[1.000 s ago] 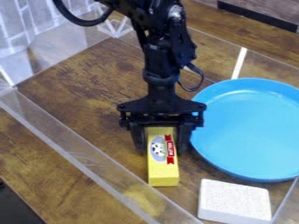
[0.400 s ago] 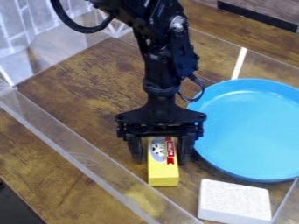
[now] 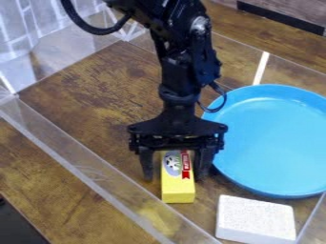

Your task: Put the yellow block in the blue tray

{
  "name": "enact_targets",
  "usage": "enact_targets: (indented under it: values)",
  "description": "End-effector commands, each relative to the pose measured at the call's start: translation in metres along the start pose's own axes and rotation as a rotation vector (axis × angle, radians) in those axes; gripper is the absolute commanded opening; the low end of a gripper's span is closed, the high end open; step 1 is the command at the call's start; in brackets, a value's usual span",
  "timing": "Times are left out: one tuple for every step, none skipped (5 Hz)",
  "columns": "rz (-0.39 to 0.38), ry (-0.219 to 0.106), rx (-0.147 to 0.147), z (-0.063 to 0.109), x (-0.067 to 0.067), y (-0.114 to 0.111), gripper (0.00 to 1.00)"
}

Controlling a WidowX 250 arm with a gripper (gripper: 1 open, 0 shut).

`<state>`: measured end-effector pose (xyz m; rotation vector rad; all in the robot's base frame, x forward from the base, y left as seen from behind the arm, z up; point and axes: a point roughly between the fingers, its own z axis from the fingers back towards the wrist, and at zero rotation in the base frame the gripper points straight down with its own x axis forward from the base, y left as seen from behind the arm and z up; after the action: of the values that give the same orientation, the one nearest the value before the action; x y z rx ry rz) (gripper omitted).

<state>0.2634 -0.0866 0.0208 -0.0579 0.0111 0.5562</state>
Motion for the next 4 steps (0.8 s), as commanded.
enact_targets:
  values:
    - [0.075,-0.046,-0.044,0.014,0.017,-0.004,1.0]
    - [0.154,-0.048,-0.04,0.009,0.015,-0.01,1.0]
    - [0.233,-0.052,-0.035,0.01,0.012,-0.017,1.0]
    - [0.26,-0.052,-0.031,0.008,0.008,-0.025,1.0]
